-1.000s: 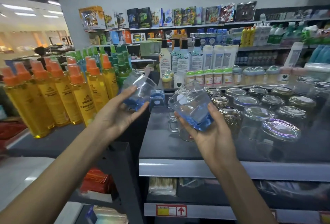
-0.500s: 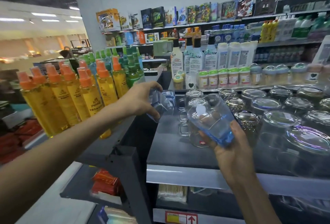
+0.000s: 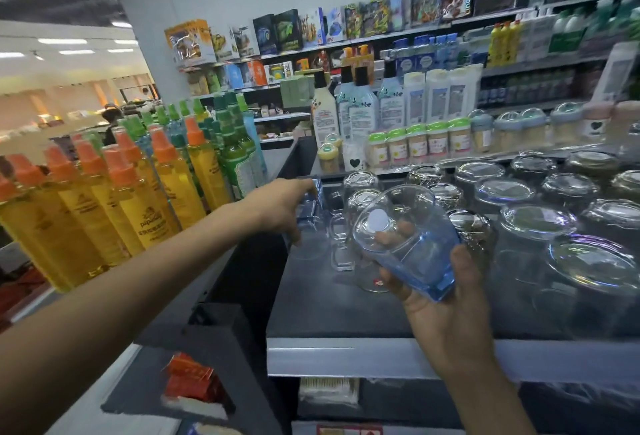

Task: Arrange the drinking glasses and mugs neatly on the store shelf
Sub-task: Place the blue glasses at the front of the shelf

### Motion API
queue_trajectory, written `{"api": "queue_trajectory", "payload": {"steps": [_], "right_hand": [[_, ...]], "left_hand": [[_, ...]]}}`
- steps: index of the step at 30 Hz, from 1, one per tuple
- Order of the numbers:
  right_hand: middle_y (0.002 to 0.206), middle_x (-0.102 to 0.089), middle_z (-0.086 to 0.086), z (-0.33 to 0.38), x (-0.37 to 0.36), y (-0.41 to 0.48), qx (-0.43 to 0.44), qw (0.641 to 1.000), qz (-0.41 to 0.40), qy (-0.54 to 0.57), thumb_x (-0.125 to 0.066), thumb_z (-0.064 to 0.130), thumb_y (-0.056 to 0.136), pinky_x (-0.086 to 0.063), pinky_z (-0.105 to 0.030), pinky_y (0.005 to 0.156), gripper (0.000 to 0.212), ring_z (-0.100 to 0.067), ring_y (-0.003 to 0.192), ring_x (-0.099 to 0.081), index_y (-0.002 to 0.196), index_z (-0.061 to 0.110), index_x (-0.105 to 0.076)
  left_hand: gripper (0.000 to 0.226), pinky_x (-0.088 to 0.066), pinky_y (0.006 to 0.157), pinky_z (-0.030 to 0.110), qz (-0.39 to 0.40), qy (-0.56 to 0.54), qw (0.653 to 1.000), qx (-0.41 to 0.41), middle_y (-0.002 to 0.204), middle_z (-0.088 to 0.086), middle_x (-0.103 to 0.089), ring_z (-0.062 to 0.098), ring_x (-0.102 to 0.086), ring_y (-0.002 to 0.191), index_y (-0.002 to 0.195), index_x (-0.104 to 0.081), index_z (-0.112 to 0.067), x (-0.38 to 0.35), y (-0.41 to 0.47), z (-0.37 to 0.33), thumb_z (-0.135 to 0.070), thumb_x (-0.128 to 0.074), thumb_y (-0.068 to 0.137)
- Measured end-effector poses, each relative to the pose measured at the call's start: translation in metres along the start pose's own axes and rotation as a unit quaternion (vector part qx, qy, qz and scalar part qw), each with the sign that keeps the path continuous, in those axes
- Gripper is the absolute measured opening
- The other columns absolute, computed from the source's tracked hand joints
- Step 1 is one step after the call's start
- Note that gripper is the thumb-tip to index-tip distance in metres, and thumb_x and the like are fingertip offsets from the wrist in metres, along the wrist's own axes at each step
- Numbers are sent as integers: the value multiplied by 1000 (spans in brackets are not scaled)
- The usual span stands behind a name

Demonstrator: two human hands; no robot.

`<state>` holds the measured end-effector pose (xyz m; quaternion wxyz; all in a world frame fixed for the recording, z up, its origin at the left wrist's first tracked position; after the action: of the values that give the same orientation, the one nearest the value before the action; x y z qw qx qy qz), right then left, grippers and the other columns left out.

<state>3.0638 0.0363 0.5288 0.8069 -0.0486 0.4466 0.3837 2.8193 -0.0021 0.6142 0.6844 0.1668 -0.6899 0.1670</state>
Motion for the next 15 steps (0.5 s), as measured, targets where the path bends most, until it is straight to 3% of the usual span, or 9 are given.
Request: {"api": "queue_trajectory", "payload": {"steps": [5,10,15], "right_hand": [[123,-73,-11,2,-1,1,9,1000,0,16,-94,52,60,-62,-36,73,60,-39,118,-67,109,23,-80],[125,-71,-15,2,-4,-1,-2,999,-20,25,-91,51,64,-62,-35,74,55,-45,121,-62,109,22,-80],[132,-68,-18,1,-1,-2,-2,995,-59,81,-60,40,89,-63,-34,75,33,-42,124,-63,104,20,-81]], "left_hand": [[101,-47,94,32,7,7,1000,0,135,5,-50,27,-55,118,150,-47,-29,-4,3,1,-26,-98,63],[110,-47,101,33,-8,-38,999,26,139,9,-44,29,-54,119,158,-34,-28,-8,-9,3,-30,-96,67],[90,-52,101,41,-85,-166,977,99,131,10,-55,26,-58,113,140,-48,-17,-7,-32,5,-44,-94,67]]}}
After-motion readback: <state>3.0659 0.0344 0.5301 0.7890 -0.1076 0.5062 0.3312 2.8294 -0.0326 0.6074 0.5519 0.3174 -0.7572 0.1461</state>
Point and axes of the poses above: each hand's wrist, its own y-axis towards the middle knuckle, its own x-axis out of the back of the hand, z = x × y, the point moved 3 cm from there along y, towards the middle knuckle
